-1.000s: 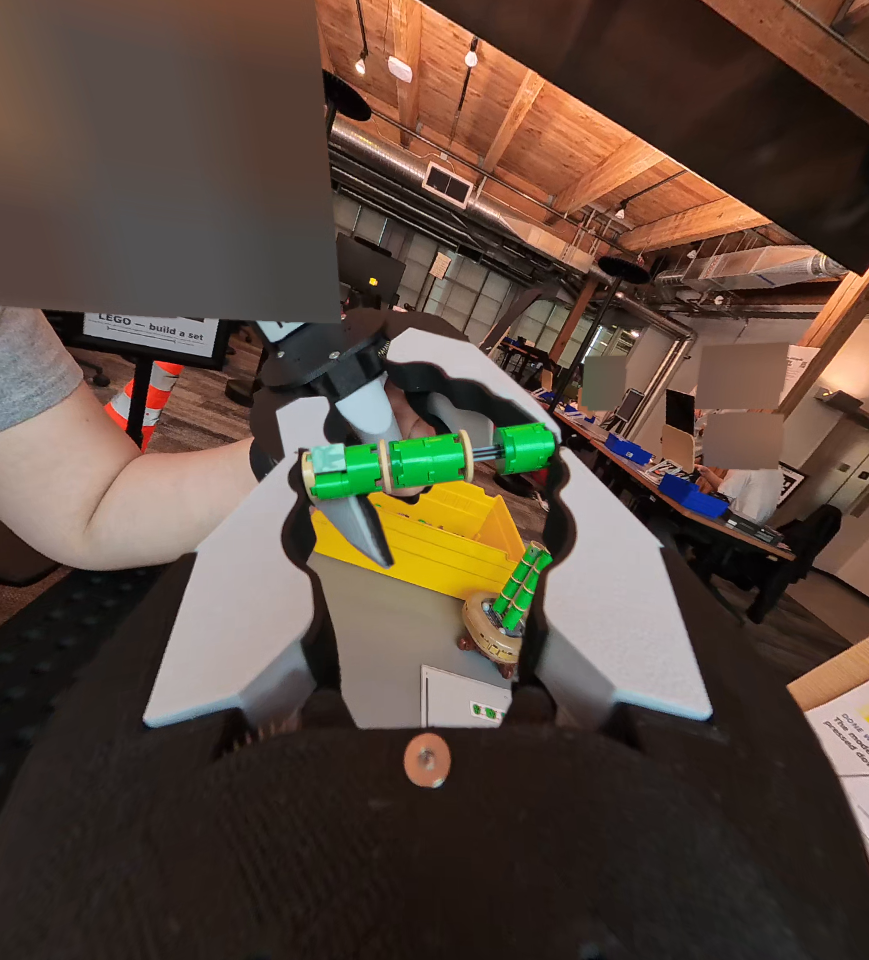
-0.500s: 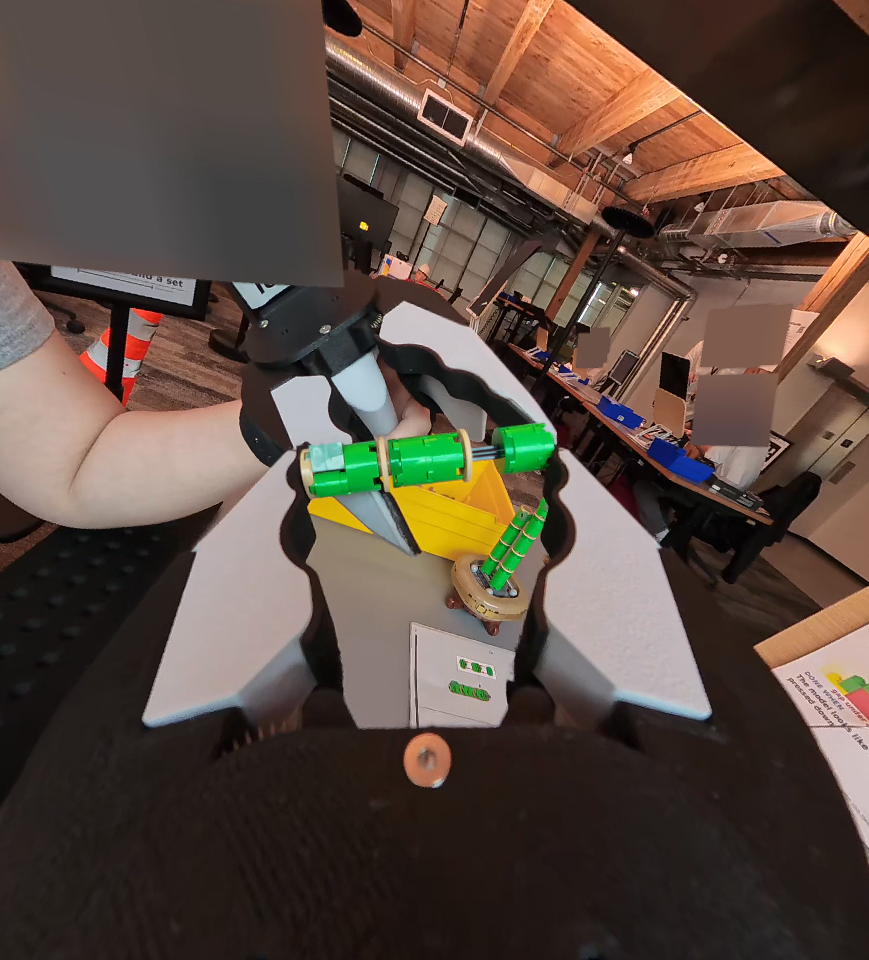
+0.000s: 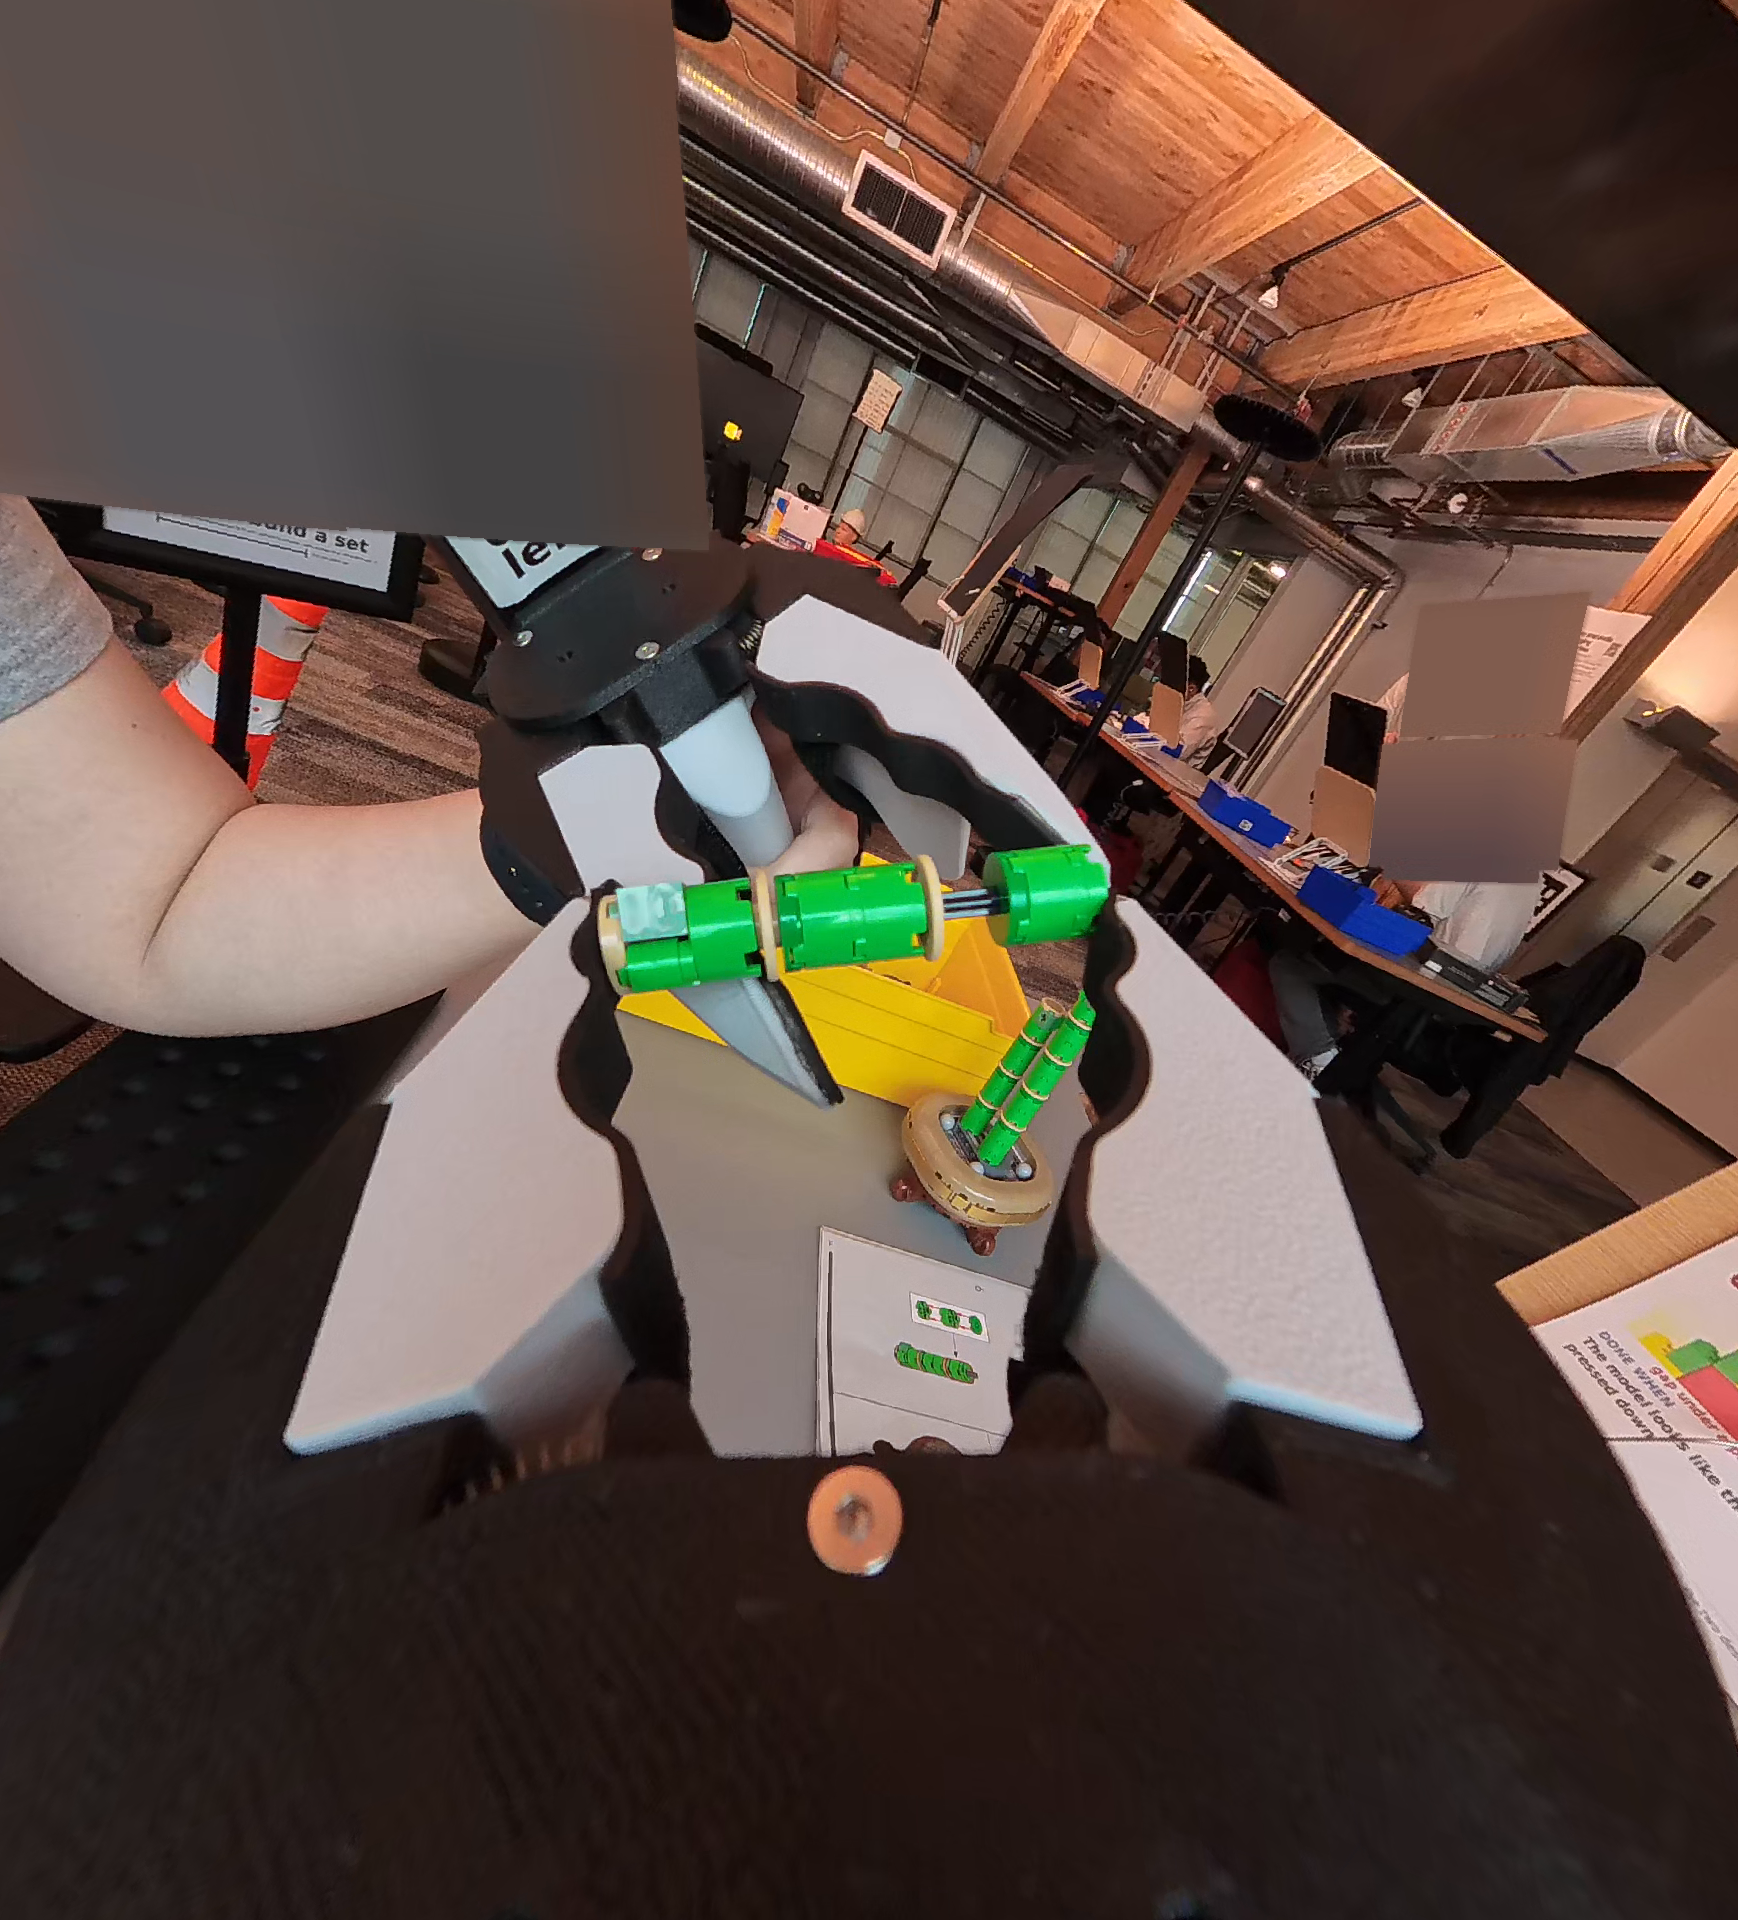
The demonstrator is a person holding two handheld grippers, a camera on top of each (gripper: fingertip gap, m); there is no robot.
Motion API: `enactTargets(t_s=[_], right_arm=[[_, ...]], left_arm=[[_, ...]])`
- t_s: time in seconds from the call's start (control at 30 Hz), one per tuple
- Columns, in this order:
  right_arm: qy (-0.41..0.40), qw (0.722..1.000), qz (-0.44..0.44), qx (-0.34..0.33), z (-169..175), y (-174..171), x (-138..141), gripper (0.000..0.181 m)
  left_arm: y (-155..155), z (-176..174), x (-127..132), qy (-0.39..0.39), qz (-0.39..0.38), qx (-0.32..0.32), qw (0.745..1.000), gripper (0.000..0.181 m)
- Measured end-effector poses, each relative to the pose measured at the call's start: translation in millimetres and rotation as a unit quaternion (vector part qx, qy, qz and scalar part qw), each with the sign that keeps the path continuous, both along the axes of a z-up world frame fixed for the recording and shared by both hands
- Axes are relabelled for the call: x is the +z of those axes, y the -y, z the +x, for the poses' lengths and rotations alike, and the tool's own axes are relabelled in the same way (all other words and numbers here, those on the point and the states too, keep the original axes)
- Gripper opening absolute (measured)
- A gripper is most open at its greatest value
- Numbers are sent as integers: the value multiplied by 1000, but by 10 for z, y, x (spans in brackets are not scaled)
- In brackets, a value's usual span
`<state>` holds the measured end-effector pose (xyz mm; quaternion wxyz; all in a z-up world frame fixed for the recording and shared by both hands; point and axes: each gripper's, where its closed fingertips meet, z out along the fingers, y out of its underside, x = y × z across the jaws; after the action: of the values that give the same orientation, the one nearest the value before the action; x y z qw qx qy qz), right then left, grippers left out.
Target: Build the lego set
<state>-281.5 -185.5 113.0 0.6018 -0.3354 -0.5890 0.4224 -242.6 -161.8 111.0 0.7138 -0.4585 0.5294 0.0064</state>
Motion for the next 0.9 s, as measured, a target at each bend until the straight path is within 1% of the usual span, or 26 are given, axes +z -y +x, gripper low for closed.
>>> enactTargets(t_s=[0.4,0.5,0.57,0.6,0.67,0.7,0.73,0.77,0.8,0.83,0.87,0.9], right_arm=[[10,1000,-4,0,1,-10,-23,90],[20,1000,0,-3,1,1,-12,90],[36,999,17,-29,-26,-31,-27,90],[34,997,45,-53,-24,-64,-23,90],[28,992,92,-84,-10,-95,-7,90],[29,987,111,-110,-10,-145,1,90],[31,980,139,-138,-17,-184,6,90],[32,970,176,-163,-33,-198,5,90],[35,957,220,-187,-55,-202,-1,90],[41,939,265,-214,-78,-209,-11,90],[48,922,303,-237,-103,-218,-22,90],[59,906,331,-255,-126,-232,-44,90]], left_arm=[[-9,-8,-17,-6,3,5,1000,53],[0,-19,-5,-5,2,-9,1000,53],[-11,-94,-14,-4,-17,-14,1000,54],[-40,-180,12,7,-26,-8,1000,48],[-31,-355,110,49,-53,-21,997,41],[-13,-432,175,84,-85,-37,992,35],[17,-482,238,124,-130,-65,982,35],[76,-489,287,161,-185,-108,963,39],[141,-470,327,194,-245,-159,936,45],[180,-445,353,222,-307,-201,903,53],[180,-421,347,240,-361,-228,872,58],[158,-393,303,243,-401,-240,850,62]])
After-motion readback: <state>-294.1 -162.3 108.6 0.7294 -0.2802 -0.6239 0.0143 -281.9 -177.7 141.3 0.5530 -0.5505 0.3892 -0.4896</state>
